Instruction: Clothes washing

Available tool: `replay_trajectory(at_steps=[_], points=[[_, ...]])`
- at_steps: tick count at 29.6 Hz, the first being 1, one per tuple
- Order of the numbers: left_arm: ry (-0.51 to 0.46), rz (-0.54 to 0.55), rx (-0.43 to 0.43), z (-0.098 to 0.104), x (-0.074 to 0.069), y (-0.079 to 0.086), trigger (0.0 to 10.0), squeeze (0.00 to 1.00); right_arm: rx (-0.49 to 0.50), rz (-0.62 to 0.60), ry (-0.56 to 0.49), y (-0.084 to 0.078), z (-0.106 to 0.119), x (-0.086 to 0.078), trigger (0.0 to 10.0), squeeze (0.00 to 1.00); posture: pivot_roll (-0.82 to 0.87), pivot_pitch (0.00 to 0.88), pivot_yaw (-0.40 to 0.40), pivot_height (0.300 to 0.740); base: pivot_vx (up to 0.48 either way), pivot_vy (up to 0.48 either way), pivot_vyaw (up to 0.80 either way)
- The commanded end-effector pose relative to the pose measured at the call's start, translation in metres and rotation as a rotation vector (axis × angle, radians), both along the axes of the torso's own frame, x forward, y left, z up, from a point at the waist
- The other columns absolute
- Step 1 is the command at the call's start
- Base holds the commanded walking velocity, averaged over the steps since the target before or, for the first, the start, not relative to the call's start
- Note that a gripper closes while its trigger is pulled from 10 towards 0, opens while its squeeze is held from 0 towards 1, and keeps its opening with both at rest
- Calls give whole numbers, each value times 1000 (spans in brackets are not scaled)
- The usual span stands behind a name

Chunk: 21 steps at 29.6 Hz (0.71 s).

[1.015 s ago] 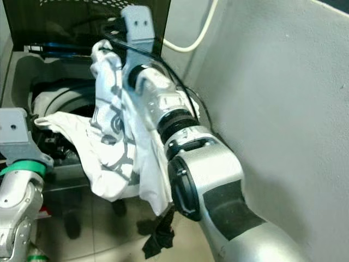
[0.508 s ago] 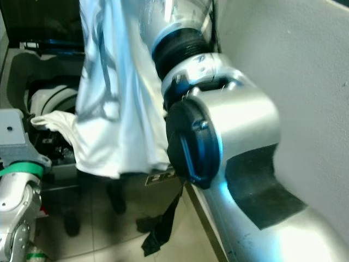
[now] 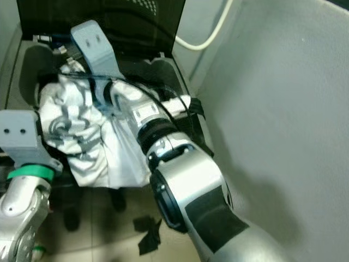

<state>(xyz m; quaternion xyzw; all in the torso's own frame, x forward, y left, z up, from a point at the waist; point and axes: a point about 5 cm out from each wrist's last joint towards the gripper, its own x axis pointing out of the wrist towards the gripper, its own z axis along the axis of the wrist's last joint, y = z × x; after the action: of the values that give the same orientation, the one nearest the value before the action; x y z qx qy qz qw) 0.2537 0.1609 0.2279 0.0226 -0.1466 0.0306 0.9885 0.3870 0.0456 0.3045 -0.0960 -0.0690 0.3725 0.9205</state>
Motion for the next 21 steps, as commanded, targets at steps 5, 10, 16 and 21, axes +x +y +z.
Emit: replay_trajectory(at_steps=[5, 10, 16, 21], points=[[136, 6, 3, -21, -7, 1, 10000, 0, -97, -108, 45, -6, -30, 4, 10000, 0, 198, 201, -226, 740, 0, 0, 0], [140, -5, 9, -20, -8, 0, 10000, 0, -29, -234, 40, -22, -26, 12, 10000, 0, 202, 208, -225, 740, 0, 0, 0], [148, -28, 27, -17, -9, 0, 10000, 0, 192, -594, -37, -89, 13, 33, 10000, 0, 206, 207, -204, 740, 0, 0, 0], [148, -35, 31, -16, -9, -1, 10000, 0, 226, -676, -87, -108, 31, 36, 10000, 0, 206, 207, -204, 740, 0, 0, 0]])
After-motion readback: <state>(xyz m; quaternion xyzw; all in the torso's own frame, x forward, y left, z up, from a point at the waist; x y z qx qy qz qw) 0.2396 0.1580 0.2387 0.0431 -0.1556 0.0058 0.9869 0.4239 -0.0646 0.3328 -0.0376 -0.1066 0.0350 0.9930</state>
